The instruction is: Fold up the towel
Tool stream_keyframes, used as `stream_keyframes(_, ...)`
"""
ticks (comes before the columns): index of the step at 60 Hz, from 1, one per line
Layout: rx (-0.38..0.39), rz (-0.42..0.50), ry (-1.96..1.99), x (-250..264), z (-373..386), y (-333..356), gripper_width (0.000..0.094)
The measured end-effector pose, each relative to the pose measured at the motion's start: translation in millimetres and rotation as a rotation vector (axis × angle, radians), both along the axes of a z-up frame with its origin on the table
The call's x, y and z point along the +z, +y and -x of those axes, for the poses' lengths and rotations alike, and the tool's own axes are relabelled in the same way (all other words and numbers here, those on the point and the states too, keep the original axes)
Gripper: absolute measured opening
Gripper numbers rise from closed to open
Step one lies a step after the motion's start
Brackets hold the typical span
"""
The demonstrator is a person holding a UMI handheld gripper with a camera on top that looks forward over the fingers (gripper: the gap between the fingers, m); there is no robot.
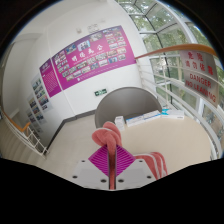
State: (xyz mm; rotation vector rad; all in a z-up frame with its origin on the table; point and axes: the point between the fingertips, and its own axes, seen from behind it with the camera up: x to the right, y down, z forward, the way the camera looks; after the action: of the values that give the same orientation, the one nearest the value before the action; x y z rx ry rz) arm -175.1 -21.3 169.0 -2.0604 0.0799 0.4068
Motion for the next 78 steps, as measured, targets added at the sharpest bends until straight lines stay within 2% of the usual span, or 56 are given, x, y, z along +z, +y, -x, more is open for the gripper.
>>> stream_keyframes(6,-0.065,0.064,-0.071,-42,-63,5,0.0066)
stream_keyframes(8,-0.092,0.104,-0.101,-57,-75,0,0.0117)
stream_keyframes(11,-0.128,0.152,-0.146,-82,-110,-2,0.0269)
stream_keyframes(18,-0.225,0.207,-0.265,-108,-169,-25,0.0762)
stream_keyframes(20,-0.242,0.206,-0.283,-106,-179,-31,0.0859)
stream_keyframes(21,-0.252,0.204,-0.292,-104,-183,-35,0.0872)
stream_keyframes(23,-0.256,0.201,-0.301,-98,-184,-44,0.085)
stream_keyframes(32,-0.25,0.176,-0.341,-55,-174,-91,0.0854)
stream_keyframes(50,-0.265,0.133,-0.382,40,-89,-218,0.0854)
stream_keyframes(63,-0.262,0.109,-0.394,71,-47,-292,0.0854)
stream_keyframes(78,-0.256,0.069,-0.414,92,-31,-319,0.0853)
